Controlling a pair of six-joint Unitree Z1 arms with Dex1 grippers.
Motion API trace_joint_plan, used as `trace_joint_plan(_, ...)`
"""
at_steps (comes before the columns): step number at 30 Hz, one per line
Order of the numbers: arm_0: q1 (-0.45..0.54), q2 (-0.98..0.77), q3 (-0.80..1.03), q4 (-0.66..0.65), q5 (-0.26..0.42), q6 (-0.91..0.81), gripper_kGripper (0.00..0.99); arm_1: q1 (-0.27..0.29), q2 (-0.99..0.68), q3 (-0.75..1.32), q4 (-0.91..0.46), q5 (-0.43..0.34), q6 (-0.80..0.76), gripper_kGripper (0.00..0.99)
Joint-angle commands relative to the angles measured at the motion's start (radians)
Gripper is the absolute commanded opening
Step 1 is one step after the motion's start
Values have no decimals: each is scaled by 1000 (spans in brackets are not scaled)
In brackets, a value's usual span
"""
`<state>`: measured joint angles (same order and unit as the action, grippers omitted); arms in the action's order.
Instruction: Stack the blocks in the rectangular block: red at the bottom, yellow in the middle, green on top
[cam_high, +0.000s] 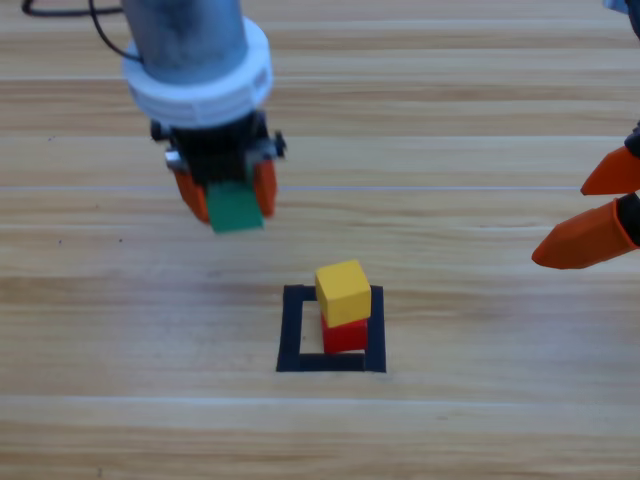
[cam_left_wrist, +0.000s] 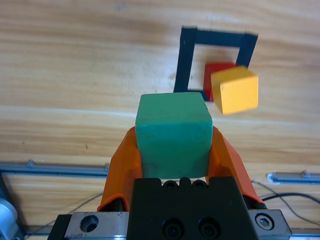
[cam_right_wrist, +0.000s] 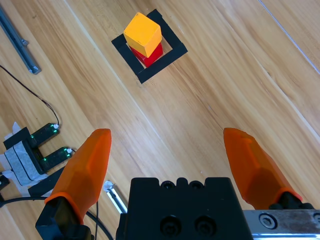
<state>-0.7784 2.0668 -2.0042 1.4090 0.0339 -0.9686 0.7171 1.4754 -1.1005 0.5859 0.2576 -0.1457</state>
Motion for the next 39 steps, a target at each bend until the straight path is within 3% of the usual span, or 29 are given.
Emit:
trace_joint_plan(1, -108, 10, 13, 8, -9, -53, 0, -18, 36, 14, -12, 6, -2, 989)
trace_joint_plan(24, -136, 234, -185, 7, 3, -114, 0, -11, 59, 8, -9, 11, -2, 989)
trace_joint_plan(39, -136, 250, -196, 8, -14, -53, 0, -11, 60, 8, -6, 17, -2, 989)
